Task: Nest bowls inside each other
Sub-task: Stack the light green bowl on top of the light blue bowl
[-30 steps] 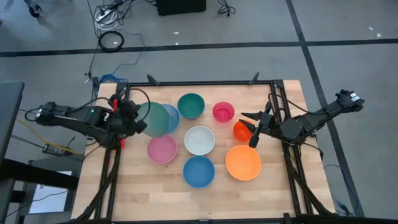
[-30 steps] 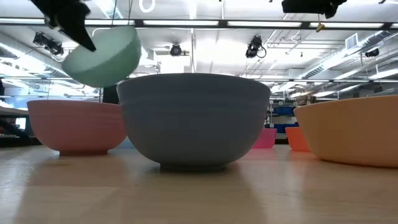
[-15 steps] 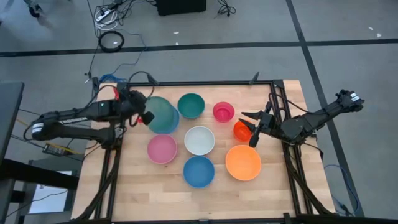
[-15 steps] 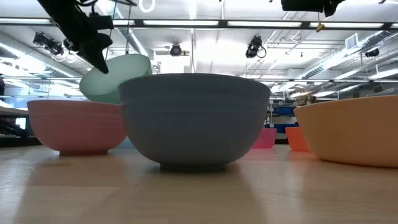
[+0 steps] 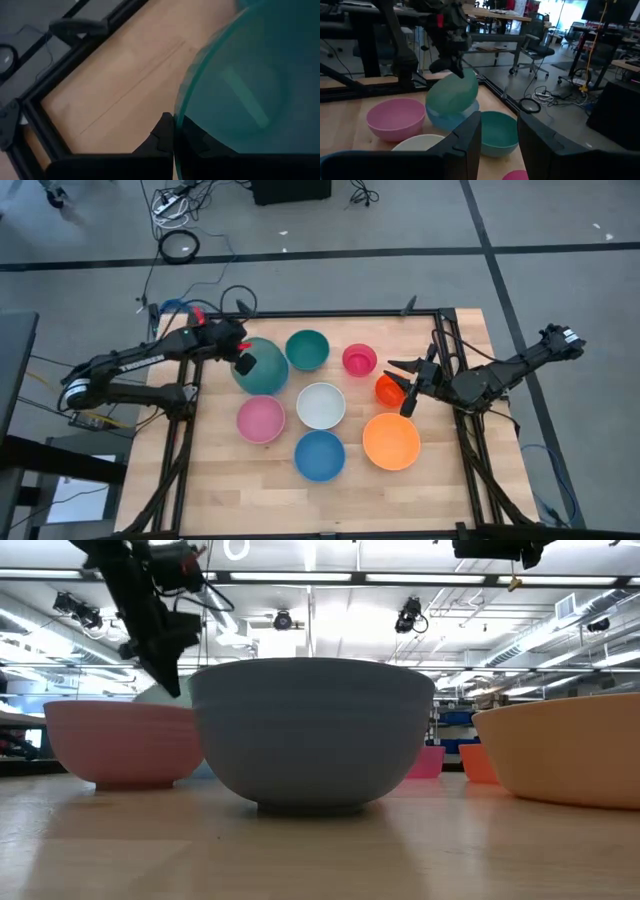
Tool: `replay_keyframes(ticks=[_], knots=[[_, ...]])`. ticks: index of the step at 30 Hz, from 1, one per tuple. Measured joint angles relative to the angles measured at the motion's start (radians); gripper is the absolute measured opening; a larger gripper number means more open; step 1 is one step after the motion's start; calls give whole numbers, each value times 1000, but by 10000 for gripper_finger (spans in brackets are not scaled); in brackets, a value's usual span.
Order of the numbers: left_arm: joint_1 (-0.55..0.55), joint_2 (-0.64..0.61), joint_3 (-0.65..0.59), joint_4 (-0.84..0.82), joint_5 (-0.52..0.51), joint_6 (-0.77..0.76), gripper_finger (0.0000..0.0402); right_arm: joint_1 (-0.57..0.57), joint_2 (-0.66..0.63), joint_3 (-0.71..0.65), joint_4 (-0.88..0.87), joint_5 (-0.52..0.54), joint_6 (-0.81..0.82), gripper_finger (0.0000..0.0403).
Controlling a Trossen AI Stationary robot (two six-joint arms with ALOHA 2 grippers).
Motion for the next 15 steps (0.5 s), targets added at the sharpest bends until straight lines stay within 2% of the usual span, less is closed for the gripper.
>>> replay_keyframes(ticks=[6, 10, 15], knots=[[43, 82, 0, -18, 68, 0, 7, -3, 14, 0, 0, 1, 0, 114], [46, 112, 1, -14, 73, -1, 9, -6, 30, 0, 0, 2, 1, 114], [46, 121, 2, -15, 73, -26, 37, -13, 55, 0, 0, 1, 2, 114]])
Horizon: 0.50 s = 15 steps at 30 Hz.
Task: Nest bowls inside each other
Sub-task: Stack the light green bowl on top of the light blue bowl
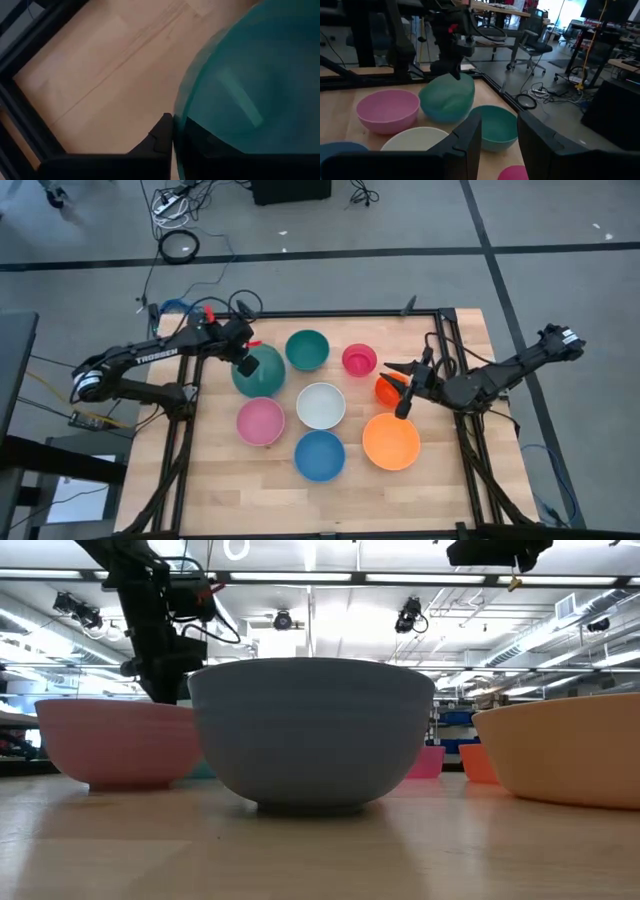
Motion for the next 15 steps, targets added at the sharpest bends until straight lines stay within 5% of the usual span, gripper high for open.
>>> replay_keyframes(ticks=[15], knots=[[0, -1, 247, -181, -6, 51, 95, -15, 24, 0, 1, -1, 15, 114]])
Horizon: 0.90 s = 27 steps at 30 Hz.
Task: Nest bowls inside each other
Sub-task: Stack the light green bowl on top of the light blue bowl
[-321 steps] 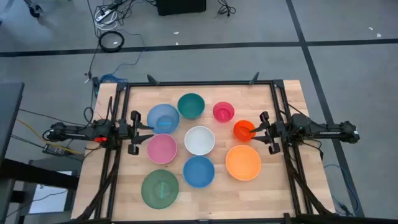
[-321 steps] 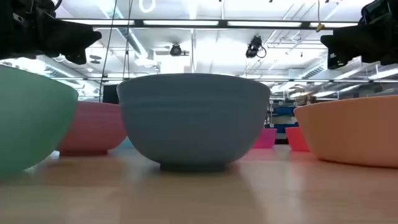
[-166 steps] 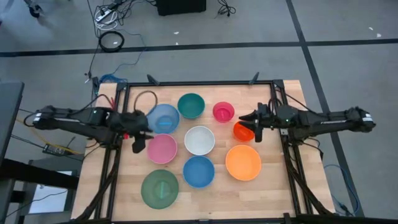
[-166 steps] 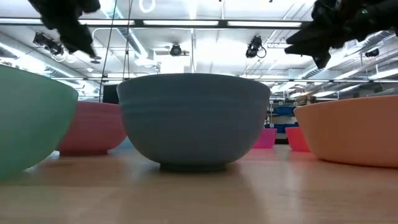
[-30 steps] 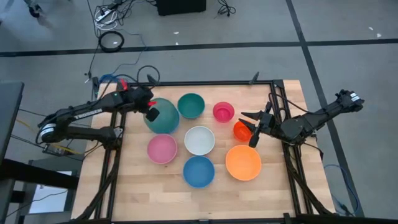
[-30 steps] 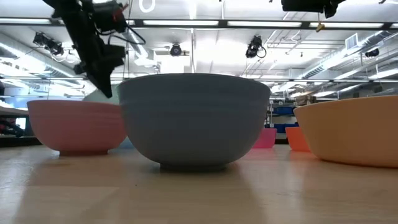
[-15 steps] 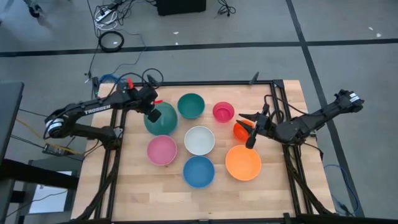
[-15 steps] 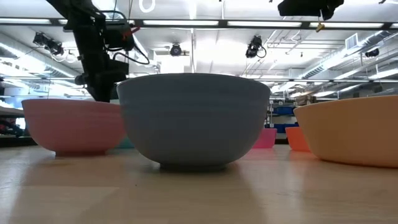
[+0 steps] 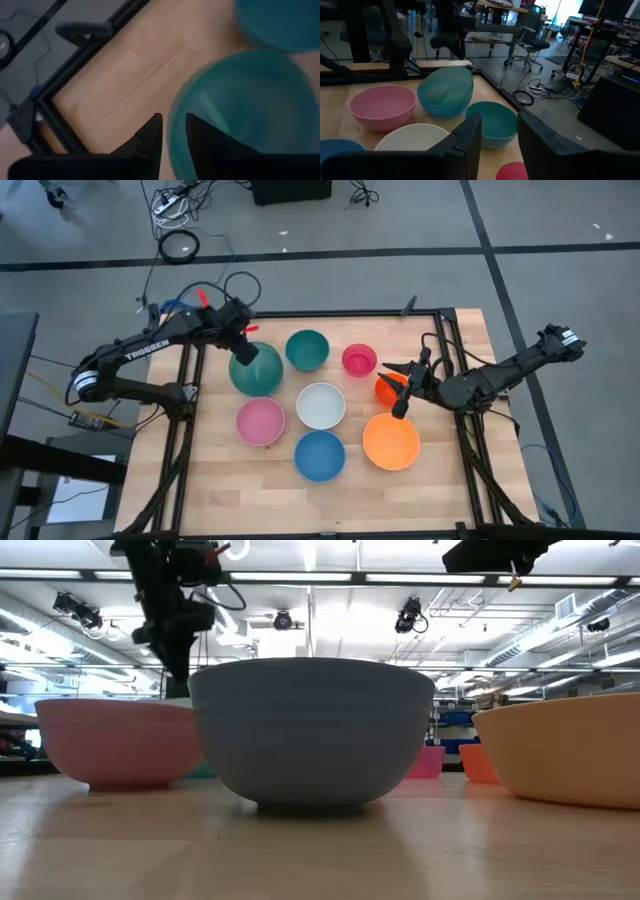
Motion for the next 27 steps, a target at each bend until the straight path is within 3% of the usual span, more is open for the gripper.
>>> replay_keyframes(ticks=[6, 9, 27], knots=[[0, 0, 12, 51, -51, 28, 96, 0, 0, 0, -1, 0, 3, 114], [7, 15, -10, 107, -26, 35, 96, 0, 0, 0, 0, 0, 4, 114], [11, 250, -39, 115, 10, 27, 97, 3, 0, 0, -1, 0, 15, 114]])
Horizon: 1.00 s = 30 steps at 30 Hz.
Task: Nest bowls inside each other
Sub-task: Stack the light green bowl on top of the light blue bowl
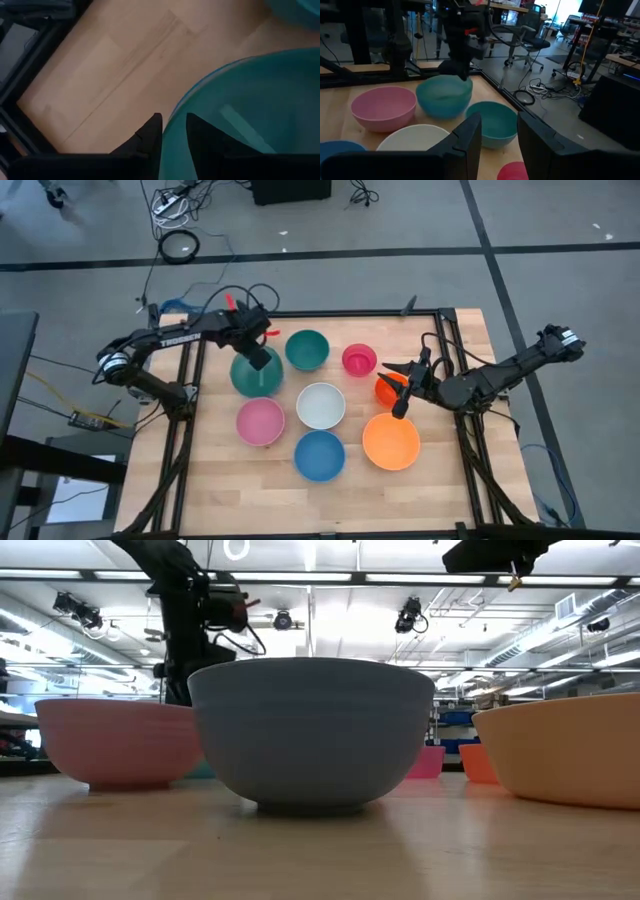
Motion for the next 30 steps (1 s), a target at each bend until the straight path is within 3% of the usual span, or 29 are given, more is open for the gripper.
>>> replay_keyframes(ticks=[9, 12, 17, 30], knots=[[-24, -34, 120, -46, 75, -7, 97, 0, 0, 0, -10, 0, 22, 114], [-37, -35, 162, 20, 69, 15, 97, 0, 0, 0, -10, 0, 22, 114], [-38, -13, 164, 79, 125, 22, 97, 0, 0, 0, -8, 0, 23, 114], [-61, 104, 148, 66, 127, 11, 97, 0, 0, 0, -6, 0, 24, 114]])
